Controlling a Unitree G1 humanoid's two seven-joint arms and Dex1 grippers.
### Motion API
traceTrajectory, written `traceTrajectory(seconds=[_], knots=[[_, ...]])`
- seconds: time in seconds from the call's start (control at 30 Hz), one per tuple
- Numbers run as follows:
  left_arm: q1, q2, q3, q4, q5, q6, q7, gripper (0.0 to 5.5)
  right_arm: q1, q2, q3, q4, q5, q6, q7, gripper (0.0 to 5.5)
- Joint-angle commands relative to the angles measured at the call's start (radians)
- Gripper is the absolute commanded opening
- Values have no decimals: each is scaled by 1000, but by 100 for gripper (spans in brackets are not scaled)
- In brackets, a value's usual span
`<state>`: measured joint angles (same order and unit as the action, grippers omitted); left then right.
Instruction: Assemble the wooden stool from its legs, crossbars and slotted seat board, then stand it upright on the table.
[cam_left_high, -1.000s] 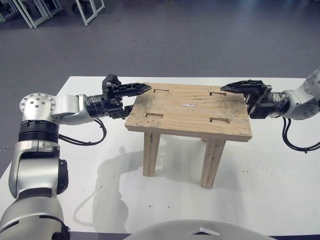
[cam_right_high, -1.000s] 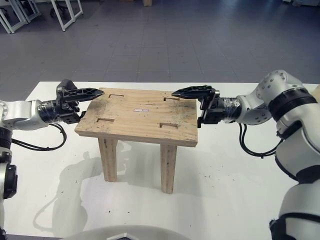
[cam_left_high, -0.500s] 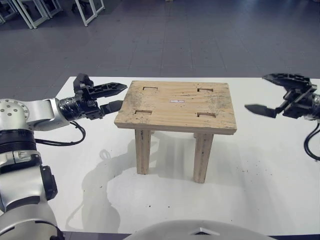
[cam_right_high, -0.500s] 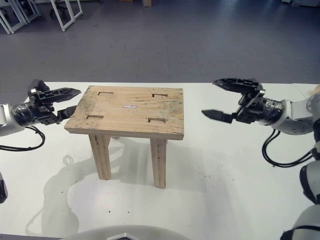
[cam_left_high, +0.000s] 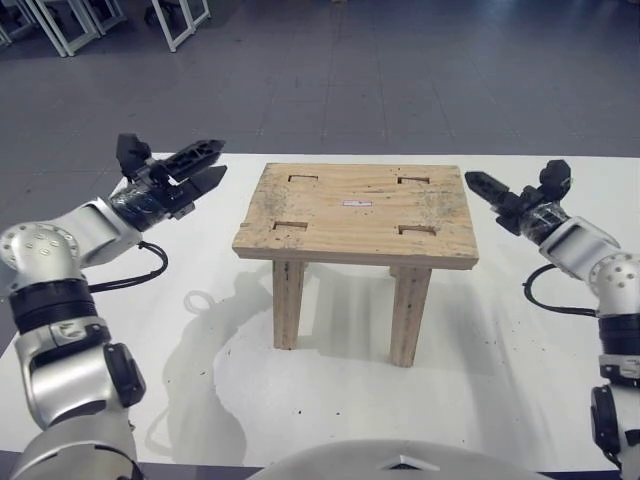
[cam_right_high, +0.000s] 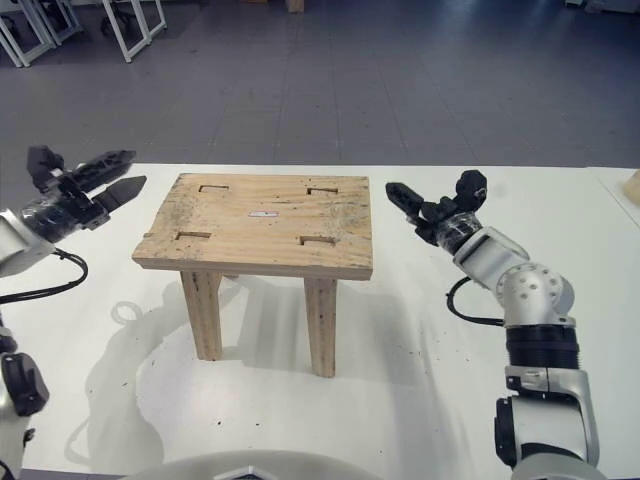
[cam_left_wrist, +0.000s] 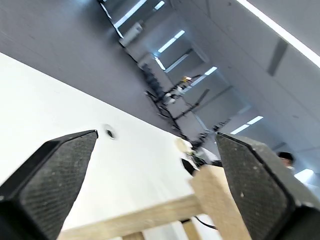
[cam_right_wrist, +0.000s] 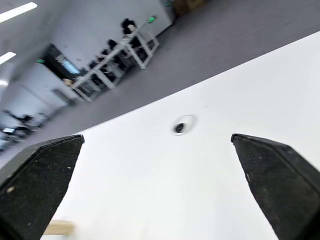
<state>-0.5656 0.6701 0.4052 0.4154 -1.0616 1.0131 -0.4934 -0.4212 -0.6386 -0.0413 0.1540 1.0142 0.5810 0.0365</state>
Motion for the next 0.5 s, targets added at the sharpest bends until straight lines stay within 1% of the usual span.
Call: traceTrajectory(seconds=[0.03, 0.07, 0.13, 0.23, 0.33, 0.5], knots=[[137, -235, -176, -241, 457, -478, 362, 433, 58, 80, 132, -67, -419, -164, -181, 549], [150, -261, -197, -261, 517, -529, 405, 433, 70, 107, 138, -89, -467, -198, -198, 549], [185, -273, -269, -304, 657, -598, 461, 433, 88, 170, 127, -121, -510, -221, -216, 549], [219, -304, -305, -337, 767, -643, 509, 433, 117, 251, 105, -138, -547, -226, -216, 549], [239, -331, -309, -353, 814, -646, 522, 433, 118, 301, 96, -135, -602, -219, -210, 549], [251, -353, -309, -393, 836, -624, 494, 433, 123, 341, 56, -163, -651, -193, -193, 549]])
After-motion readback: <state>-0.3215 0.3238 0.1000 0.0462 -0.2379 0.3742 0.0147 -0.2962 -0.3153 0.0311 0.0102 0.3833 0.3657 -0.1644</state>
